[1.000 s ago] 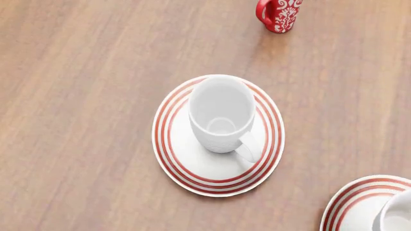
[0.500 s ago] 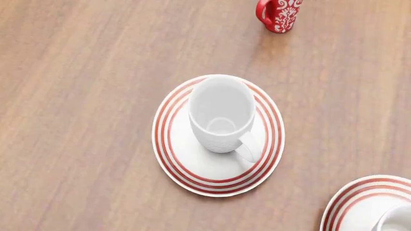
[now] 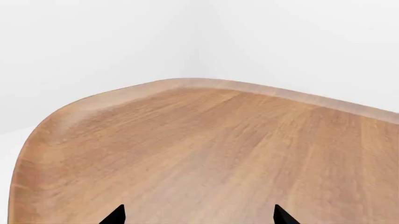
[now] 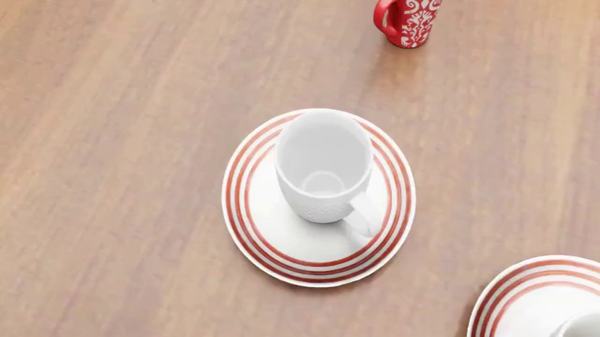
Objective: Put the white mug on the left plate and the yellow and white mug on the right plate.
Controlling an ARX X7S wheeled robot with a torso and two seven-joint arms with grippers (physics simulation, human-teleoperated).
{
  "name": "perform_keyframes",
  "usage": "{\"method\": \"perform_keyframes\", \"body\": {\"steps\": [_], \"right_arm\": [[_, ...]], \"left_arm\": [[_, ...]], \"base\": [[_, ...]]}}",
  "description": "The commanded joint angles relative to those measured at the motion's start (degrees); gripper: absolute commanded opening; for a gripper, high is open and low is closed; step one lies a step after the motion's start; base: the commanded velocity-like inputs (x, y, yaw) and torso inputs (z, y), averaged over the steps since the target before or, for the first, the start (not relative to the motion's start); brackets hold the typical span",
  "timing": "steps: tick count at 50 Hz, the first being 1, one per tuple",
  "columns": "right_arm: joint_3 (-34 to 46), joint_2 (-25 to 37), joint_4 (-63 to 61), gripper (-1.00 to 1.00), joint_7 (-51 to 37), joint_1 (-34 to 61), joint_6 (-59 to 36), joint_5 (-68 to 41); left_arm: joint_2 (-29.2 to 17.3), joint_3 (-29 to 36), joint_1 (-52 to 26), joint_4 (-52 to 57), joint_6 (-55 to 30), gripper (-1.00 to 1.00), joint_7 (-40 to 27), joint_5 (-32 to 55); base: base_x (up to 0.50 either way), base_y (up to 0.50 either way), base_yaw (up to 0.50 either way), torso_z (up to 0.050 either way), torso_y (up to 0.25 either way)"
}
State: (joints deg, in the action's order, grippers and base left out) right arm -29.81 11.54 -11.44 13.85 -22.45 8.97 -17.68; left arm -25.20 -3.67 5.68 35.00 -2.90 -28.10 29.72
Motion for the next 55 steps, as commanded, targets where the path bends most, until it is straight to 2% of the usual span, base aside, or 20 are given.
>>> {"method": "perform_keyframes", "body": {"steps": [1,20,28,36,43,51,55], "right_arm": [[-1.27,-0.02,-2.28,1.00,0.45,-1.40,1.26,-2.54],[-2.79,0.46,-9.08,1.00,2.34,-4.36,2.76,-8.96],[-3.05,1.99,-13.62,1.00,-0.15,-2.29,0.06,-12.03],[0.75,7.48,-19.79,1.00,-9.06,7.09,-12.00,-11.62],[6.62,11.38,-17.41,1.00,-14.19,20.11,-20.68,-11.60],[13.36,11.24,-9.69,1.00,-15.65,30.55,-22.12,-7.61],[16.04,10.05,-3.89,1.00,-15.27,34.67,-20.14,-5.35]], "left_arm": [[-0.10,-0.08,0.13,0.13,0.10,1.00,-0.16,0.17],[-0.40,-0.23,-0.02,0.71,-0.32,1.00,-0.80,0.65],[-0.31,0.45,-0.35,1.15,-0.61,1.00,-0.98,0.50],[-0.12,5.09,-1.95,1.91,-2.18,1.00,-0.15,-2.10],[-0.73,7.43,-3.57,1.91,-4.06,1.00,0.38,-3.21],[-3.18,9.35,-12.20,4.11,-12.26,1.00,-0.27,-1.11],[-3.78,12.14,-16.50,3.99,-15.47,1.00,1.52,0.19]], "base": [[0.00,0.00,0.00,0.000,0.000],[0.00,0.00,0.00,0.000,0.000],[0.00,0.00,0.00,0.000,0.000],[0.00,0.00,0.00,0.000,0.000],[0.00,0.00,0.00,0.000,0.000],[0.00,0.00,0.00,0.000,0.000],[0.00,0.00,0.00,0.000,0.000]]}}
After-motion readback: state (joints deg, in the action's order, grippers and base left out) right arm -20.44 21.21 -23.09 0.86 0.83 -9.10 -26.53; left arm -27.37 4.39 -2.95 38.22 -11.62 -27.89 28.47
